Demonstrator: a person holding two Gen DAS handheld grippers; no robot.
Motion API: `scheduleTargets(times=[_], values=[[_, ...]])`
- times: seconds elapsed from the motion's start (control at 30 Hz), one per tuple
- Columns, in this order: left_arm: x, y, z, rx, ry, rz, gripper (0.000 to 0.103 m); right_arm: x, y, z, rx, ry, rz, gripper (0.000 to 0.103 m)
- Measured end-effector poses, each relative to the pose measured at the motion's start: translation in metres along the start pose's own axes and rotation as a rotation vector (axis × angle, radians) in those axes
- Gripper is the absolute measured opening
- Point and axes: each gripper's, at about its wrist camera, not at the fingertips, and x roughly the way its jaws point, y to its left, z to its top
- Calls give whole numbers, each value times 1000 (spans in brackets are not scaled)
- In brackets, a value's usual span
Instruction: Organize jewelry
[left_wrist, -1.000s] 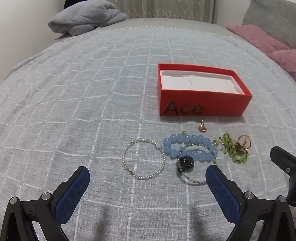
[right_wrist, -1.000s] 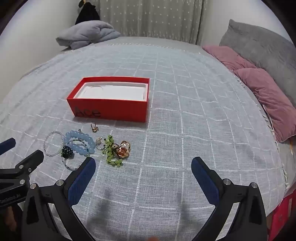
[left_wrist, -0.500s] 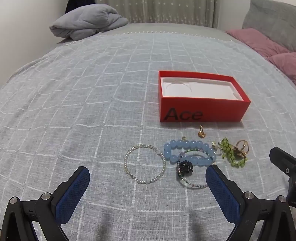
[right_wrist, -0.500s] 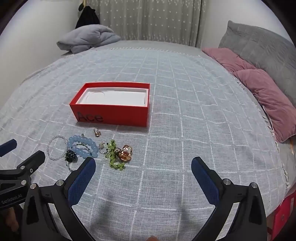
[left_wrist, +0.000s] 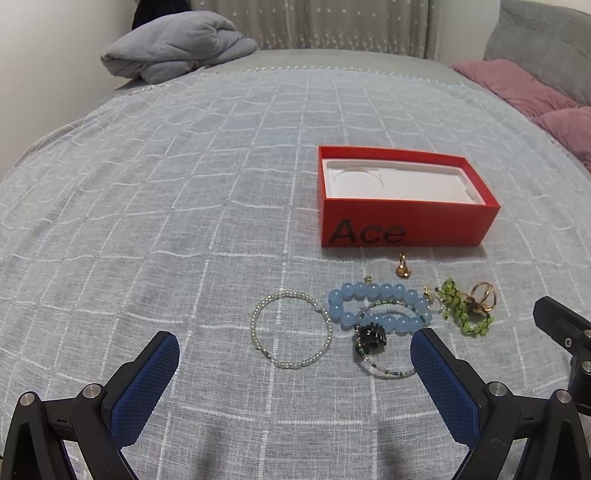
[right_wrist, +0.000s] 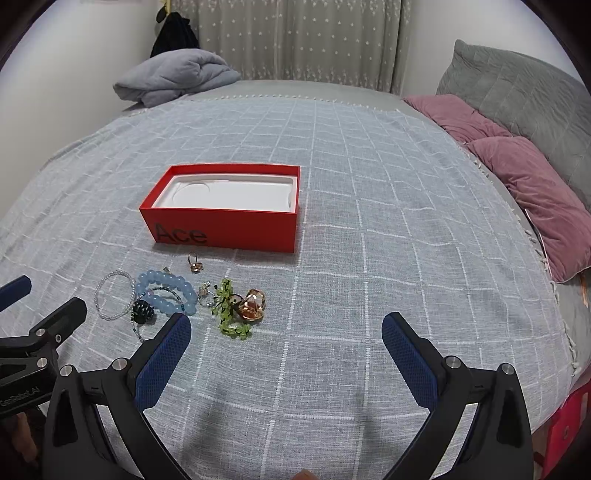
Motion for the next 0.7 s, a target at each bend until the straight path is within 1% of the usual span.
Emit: scheduleTargets(times=[0.7], values=[[-1, 0, 1, -2, -5, 1, 103, 0, 0, 0, 0, 0, 1, 103]])
